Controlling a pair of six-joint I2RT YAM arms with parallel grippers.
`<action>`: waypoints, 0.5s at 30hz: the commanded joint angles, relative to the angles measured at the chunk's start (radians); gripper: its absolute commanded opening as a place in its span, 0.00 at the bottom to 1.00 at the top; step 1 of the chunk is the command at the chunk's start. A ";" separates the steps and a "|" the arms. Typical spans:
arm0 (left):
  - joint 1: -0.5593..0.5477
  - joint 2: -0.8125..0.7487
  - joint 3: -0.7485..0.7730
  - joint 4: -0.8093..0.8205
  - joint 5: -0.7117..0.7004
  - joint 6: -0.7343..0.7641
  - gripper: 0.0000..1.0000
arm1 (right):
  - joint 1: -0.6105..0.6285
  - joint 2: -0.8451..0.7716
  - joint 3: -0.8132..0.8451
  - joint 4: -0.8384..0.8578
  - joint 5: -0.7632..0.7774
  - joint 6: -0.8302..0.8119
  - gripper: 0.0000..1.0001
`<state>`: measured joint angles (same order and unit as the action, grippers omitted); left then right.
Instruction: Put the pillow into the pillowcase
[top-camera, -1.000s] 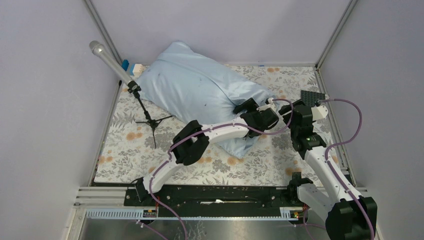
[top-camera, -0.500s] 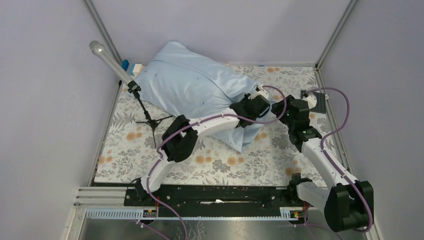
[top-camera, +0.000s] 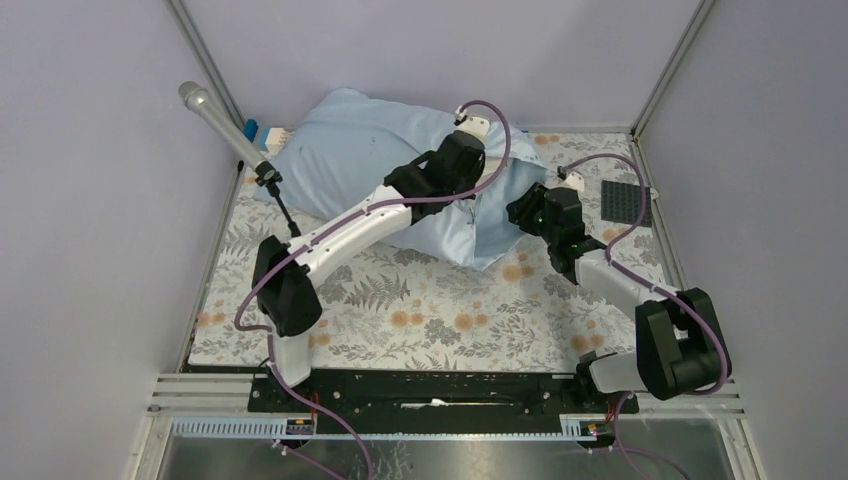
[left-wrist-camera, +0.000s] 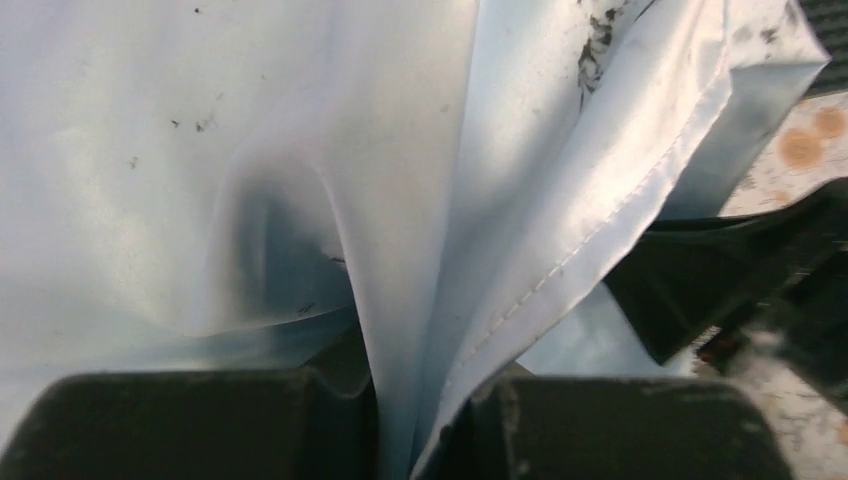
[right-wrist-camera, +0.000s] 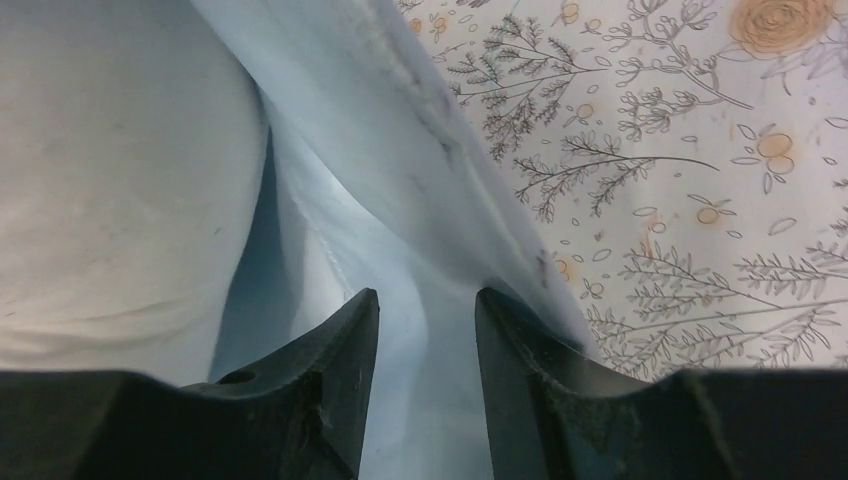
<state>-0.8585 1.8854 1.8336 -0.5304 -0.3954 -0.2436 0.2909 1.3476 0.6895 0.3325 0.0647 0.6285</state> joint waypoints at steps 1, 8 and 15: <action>0.007 -0.088 -0.004 0.148 0.181 -0.123 0.00 | 0.042 0.055 0.069 0.115 0.066 -0.082 0.49; 0.007 -0.154 -0.095 0.218 0.240 -0.162 0.00 | 0.143 0.077 0.116 0.108 0.195 -0.125 0.69; 0.009 -0.200 -0.084 0.223 0.232 -0.228 0.00 | 0.143 0.151 0.102 0.143 0.183 -0.124 0.68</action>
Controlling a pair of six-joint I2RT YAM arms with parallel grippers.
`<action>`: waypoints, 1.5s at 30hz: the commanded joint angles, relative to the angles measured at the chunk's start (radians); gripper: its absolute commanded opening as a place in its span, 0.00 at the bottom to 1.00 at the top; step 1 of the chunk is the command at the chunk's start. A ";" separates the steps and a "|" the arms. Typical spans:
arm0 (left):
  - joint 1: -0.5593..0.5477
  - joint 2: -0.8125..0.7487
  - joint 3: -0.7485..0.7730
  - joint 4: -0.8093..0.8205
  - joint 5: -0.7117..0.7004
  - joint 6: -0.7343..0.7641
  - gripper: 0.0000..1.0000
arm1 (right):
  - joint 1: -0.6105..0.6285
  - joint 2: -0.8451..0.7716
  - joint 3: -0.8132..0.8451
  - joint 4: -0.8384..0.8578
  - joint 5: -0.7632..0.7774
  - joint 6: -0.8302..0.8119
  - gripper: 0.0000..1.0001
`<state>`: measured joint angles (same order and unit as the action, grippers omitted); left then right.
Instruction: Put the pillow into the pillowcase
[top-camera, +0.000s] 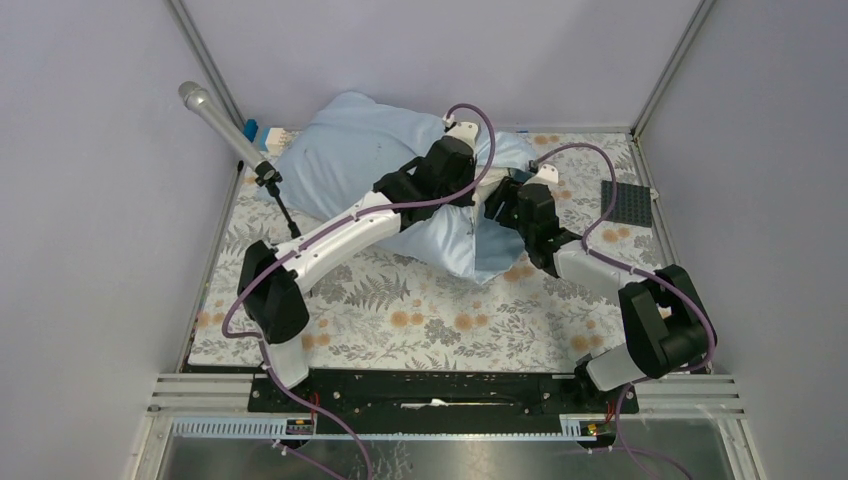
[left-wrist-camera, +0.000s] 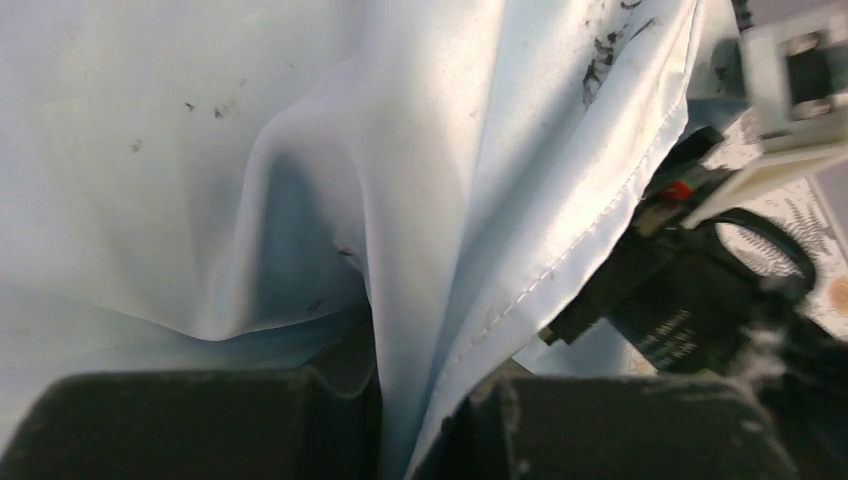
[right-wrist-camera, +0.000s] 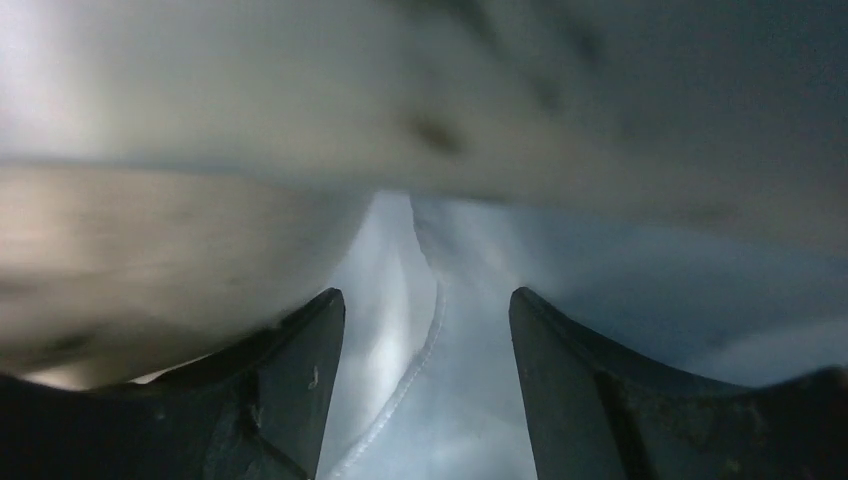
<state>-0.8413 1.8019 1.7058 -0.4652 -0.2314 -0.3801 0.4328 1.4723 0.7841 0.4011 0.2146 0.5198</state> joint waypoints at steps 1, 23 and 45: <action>-0.008 -0.119 0.053 0.148 0.057 -0.098 0.00 | 0.001 0.025 0.000 0.075 0.025 -0.013 0.66; -0.076 -0.203 0.009 0.173 -0.061 -0.156 0.00 | 0.116 -0.191 -0.056 0.109 0.406 -0.241 0.67; -0.077 -0.166 0.153 0.121 -0.028 -0.126 0.00 | -0.030 -0.196 0.060 -0.176 0.092 -0.160 0.83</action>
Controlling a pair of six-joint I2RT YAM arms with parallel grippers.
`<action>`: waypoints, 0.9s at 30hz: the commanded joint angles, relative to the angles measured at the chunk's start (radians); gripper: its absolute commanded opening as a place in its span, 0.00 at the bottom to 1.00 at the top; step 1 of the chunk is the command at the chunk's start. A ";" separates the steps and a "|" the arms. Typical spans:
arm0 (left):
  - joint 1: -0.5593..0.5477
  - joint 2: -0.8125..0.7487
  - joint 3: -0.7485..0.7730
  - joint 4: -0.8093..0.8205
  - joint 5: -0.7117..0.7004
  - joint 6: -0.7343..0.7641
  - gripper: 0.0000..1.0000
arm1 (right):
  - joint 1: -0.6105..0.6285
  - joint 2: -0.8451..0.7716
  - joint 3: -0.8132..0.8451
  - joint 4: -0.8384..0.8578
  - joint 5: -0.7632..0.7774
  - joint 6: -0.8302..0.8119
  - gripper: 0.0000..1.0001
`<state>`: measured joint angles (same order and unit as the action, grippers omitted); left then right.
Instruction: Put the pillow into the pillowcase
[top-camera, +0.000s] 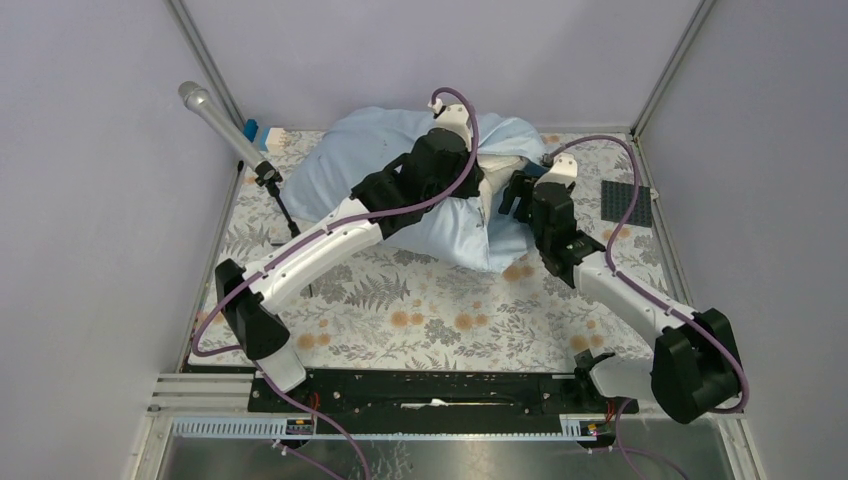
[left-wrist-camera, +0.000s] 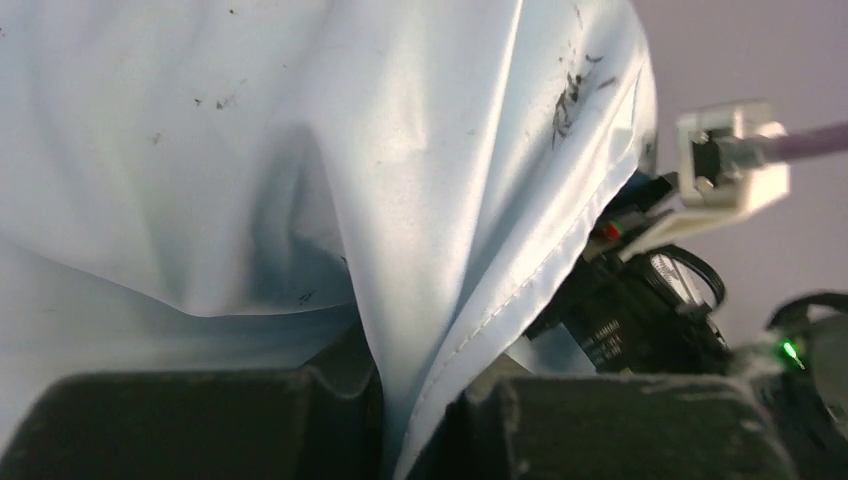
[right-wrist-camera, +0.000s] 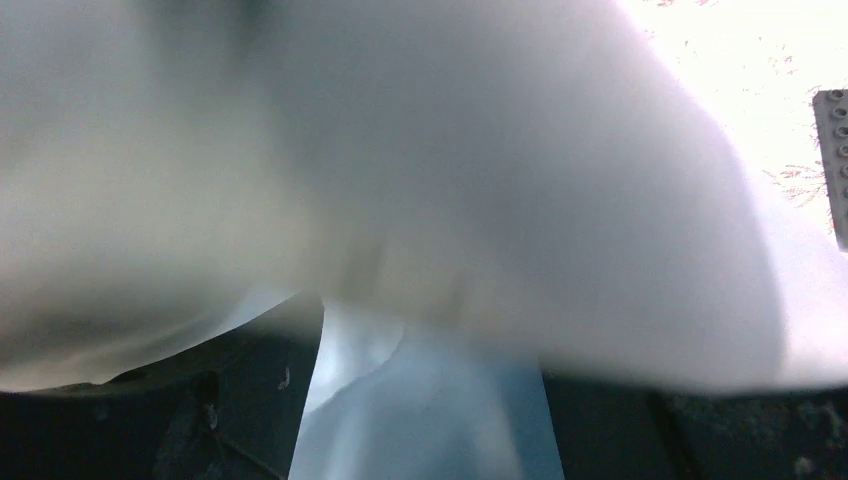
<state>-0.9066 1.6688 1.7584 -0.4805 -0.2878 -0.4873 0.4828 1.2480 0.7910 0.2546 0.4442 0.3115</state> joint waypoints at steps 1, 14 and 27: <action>-0.012 -0.034 0.102 0.135 0.033 -0.018 0.00 | -0.093 0.039 0.062 -0.029 -0.164 0.046 0.84; -0.138 -0.153 -0.093 0.363 -0.043 0.038 0.00 | -0.101 0.166 0.084 0.081 -0.070 0.060 0.76; -0.201 -0.222 -0.182 0.476 -0.131 0.105 0.00 | -0.101 0.282 0.178 0.100 -0.037 0.066 0.20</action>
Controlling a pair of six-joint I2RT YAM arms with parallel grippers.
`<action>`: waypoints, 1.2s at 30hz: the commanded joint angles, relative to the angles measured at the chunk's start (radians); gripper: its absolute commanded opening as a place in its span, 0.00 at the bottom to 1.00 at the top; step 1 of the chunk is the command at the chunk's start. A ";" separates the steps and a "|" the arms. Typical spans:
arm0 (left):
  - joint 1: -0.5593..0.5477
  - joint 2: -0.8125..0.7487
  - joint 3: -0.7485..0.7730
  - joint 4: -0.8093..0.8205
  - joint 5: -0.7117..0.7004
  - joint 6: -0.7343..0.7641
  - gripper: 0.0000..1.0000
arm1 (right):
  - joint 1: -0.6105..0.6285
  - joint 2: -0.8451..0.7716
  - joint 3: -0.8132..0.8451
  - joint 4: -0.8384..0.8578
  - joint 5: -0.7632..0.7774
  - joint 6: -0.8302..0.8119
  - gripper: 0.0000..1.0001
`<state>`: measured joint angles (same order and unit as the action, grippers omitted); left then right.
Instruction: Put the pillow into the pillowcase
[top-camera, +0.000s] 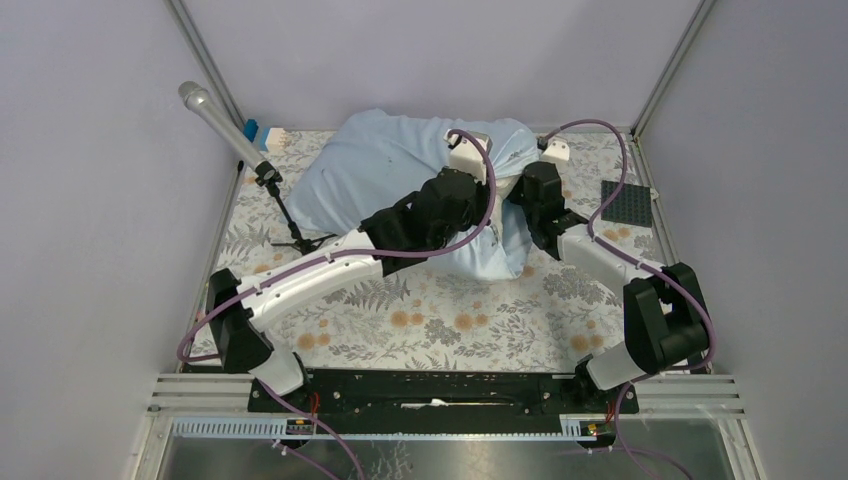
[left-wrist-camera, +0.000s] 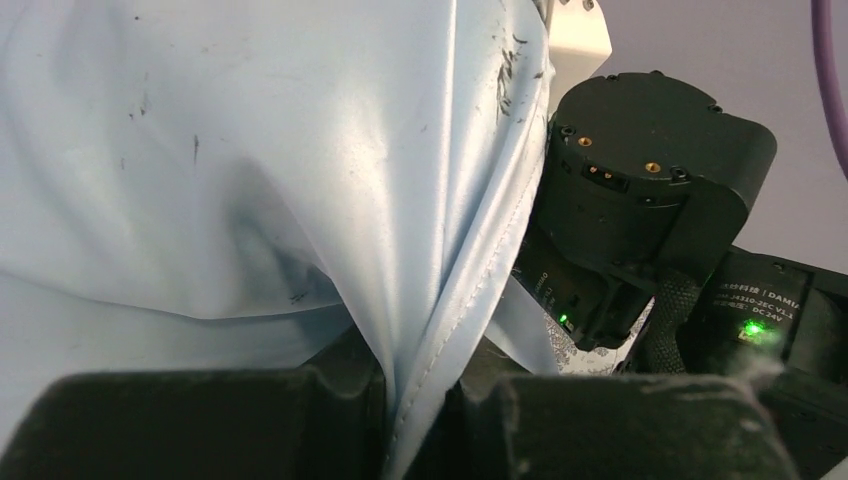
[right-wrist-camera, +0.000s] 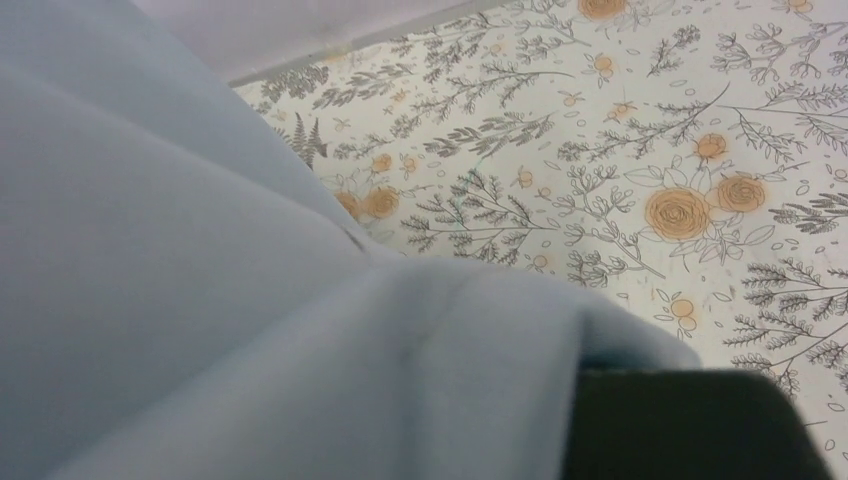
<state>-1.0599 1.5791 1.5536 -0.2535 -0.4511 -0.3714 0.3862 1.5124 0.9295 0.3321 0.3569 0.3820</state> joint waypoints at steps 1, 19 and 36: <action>-0.048 -0.136 0.020 0.250 0.026 -0.009 0.00 | -0.005 0.011 0.039 0.023 0.050 -0.005 0.15; 0.104 -0.096 -0.070 0.249 -0.046 -0.090 0.00 | -0.043 -0.331 -0.067 -0.079 -0.272 0.022 0.00; 0.164 0.016 -0.321 0.330 0.034 -0.216 0.00 | -0.071 -0.484 -0.353 -0.094 -0.568 0.256 0.00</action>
<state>-0.9298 1.5616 1.2835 -0.0265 -0.4007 -0.5320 0.3267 1.0531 0.6182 0.2020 -0.1291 0.5533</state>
